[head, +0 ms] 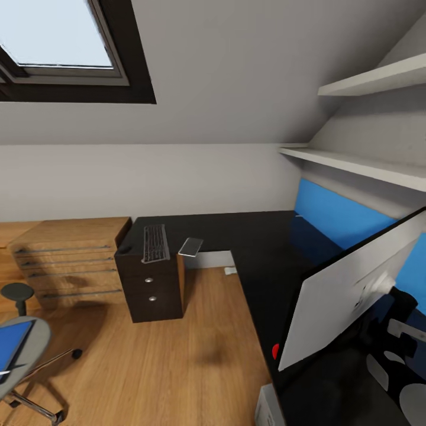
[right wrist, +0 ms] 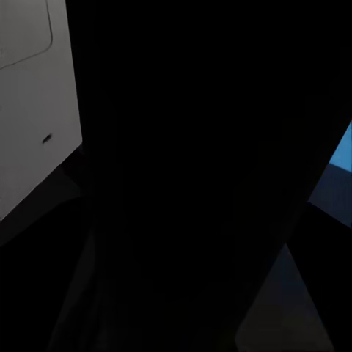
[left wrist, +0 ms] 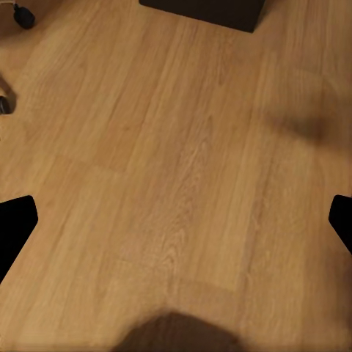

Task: In the bedroom, organize the workspace by keeping the computer under the desk, ensuring the monitor is on the desk, placing the keyboard on the desk next to the monitor, placing the mouse on the desk next to the keyboard, moving the folder from the swivel chair onto the desk next to the mouse, stacking the notebook on top of the folder with the pen on top of the notebook, and positioning the swivel chair next to the desk.

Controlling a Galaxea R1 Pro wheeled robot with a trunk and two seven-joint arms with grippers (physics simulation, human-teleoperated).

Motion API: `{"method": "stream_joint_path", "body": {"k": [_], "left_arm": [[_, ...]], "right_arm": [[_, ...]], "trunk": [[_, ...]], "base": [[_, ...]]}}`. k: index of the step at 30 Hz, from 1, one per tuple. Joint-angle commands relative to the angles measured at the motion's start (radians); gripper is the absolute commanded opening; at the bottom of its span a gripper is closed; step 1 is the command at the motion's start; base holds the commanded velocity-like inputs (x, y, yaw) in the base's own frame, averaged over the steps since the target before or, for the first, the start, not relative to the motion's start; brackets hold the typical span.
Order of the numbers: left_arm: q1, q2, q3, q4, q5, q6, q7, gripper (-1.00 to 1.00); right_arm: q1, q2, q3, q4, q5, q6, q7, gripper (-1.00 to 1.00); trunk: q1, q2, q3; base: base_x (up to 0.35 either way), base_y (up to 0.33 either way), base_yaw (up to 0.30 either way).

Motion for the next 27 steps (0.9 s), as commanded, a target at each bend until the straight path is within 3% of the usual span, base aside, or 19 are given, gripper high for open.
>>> {"method": "stream_joint_path", "body": {"k": [1,19,24,27], "left_arm": [[-0.001,0.001,-0.006,-0.001,0.011,-0.007,0.005,1.0],[-0.001,0.001,-0.007,-0.001,0.011,-0.007,0.007,1.0],[-0.001,0.001,-0.005,-0.001,0.012,-0.007,0.006,1.0],[-0.001,0.001,-0.005,-0.001,0.012,-0.007,0.005,1.0]], "right_arm": [[-0.001,0.0,0.007,0.0,-0.003,-0.001,0.003,-1.0],[-0.001,0.001,0.007,0.0,0.03,0.001,0.004,-1.0],[-0.001,0.001,0.007,0.001,0.03,0.001,0.003,-1.0],[-0.001,0.018,0.008,0.0,0.034,0.001,0.0,-1.0]], "trunk": [[0.0,-0.001,-0.001],[0.0,-0.001,-0.001],[0.0,-0.001,-0.001],[0.0,-0.001,-0.001]], "base": [[0.0,0.0,0.098],[-0.001,0.0,0.156],[-0.182,-0.061,0.015],[-0.317,-0.026,0.001]]}}
